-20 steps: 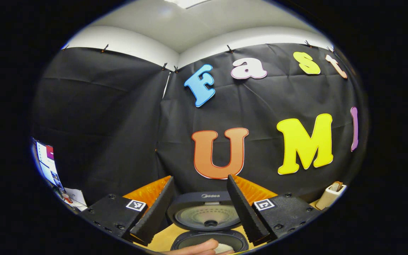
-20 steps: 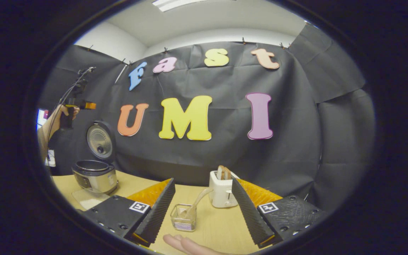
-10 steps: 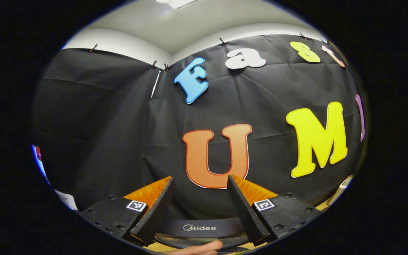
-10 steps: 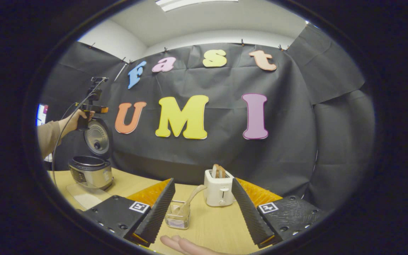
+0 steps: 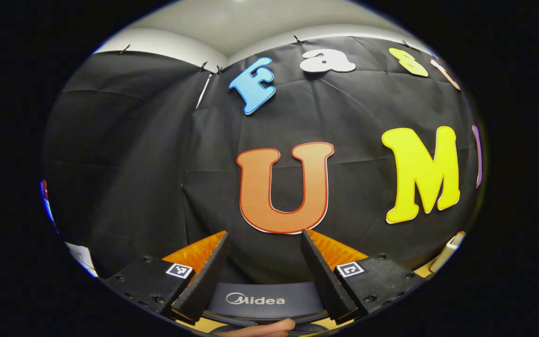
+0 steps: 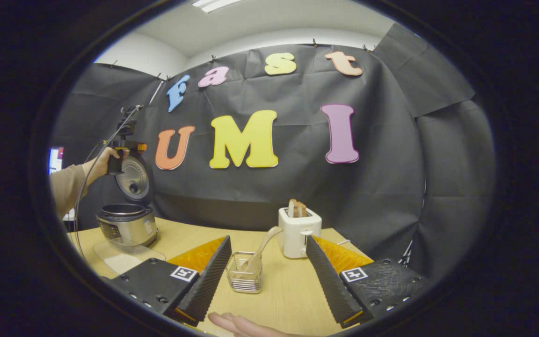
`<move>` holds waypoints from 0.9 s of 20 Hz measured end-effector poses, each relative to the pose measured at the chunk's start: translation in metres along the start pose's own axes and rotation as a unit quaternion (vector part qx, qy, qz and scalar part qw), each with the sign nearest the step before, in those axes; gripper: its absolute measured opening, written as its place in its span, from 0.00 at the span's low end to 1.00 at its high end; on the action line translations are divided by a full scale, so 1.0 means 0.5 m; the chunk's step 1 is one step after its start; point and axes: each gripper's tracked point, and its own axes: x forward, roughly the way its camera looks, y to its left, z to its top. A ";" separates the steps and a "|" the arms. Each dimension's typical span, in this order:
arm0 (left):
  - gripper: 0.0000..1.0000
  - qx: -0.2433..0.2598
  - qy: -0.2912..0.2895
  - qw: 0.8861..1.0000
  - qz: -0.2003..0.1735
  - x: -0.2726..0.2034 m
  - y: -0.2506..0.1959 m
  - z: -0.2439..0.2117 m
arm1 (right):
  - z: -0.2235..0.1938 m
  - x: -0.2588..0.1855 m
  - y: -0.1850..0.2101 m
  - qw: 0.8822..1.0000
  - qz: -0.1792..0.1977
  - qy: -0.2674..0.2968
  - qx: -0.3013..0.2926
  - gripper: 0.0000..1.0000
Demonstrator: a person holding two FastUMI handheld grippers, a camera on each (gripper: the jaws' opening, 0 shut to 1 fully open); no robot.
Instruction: Close the left gripper, press the button to open the rice cooker; take a wooden spoon from the chopstick holder with the right hand, scoop a spoonful of rice and pour it into the rice cooker, then put the wooden spoon back into the chopstick holder.
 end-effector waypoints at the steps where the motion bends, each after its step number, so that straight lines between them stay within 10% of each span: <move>1: 0.95 0.005 0.002 1.000 -0.001 -0.010 -0.002 -0.001 | -0.003 -0.004 0.001 1.000 0.001 0.002 0.001 0.96; 18: 0.96 0.006 -0.028 0.999 -0.027 -0.301 -0.020 -0.117 | -0.035 -0.106 0.110 0.999 0.044 0.021 0.016 0.95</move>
